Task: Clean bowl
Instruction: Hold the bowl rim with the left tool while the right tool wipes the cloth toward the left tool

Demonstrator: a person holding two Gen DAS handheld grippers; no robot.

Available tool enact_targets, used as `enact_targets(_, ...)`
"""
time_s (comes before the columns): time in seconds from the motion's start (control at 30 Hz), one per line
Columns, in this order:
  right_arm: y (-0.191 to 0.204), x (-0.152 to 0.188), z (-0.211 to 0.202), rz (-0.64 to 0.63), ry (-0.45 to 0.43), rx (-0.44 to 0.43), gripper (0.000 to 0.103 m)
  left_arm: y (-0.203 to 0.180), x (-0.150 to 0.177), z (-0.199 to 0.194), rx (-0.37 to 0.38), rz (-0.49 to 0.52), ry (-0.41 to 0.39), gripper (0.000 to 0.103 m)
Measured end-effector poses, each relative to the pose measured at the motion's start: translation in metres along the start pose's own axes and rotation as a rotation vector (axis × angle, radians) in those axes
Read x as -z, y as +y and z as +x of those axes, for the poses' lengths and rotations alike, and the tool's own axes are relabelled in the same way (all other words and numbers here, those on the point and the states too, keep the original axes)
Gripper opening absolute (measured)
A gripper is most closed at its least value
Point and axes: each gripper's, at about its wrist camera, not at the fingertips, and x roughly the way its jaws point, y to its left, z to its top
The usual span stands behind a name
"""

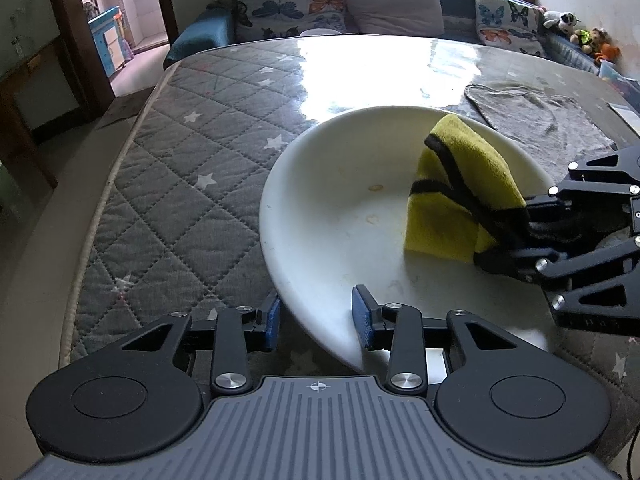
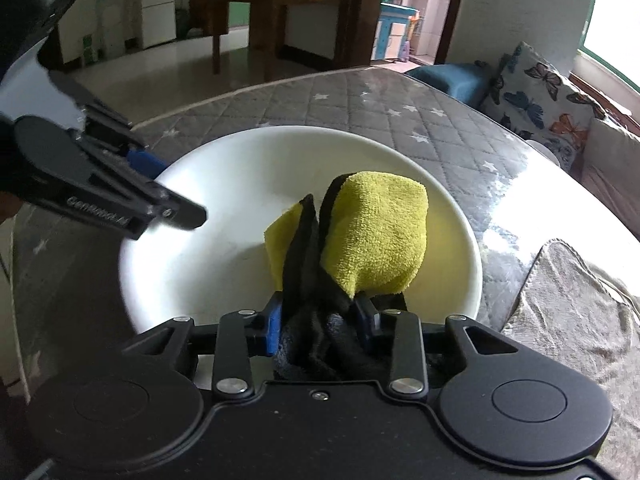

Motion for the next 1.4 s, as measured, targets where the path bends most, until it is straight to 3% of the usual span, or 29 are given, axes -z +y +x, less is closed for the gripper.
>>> enact_targets(0.8,-0.01,-0.022,0.026,0.055,-0.039,0.025,0.04,0.002,0.002,0.002,0.012,0.015,-0.013,0.039)
enact_targets(1.4,-0.008,-0.043,0.048,0.012,-0.054,0.04,0.041,0.003,-0.002,-0.001,0.033,0.016,0.009,0.038)
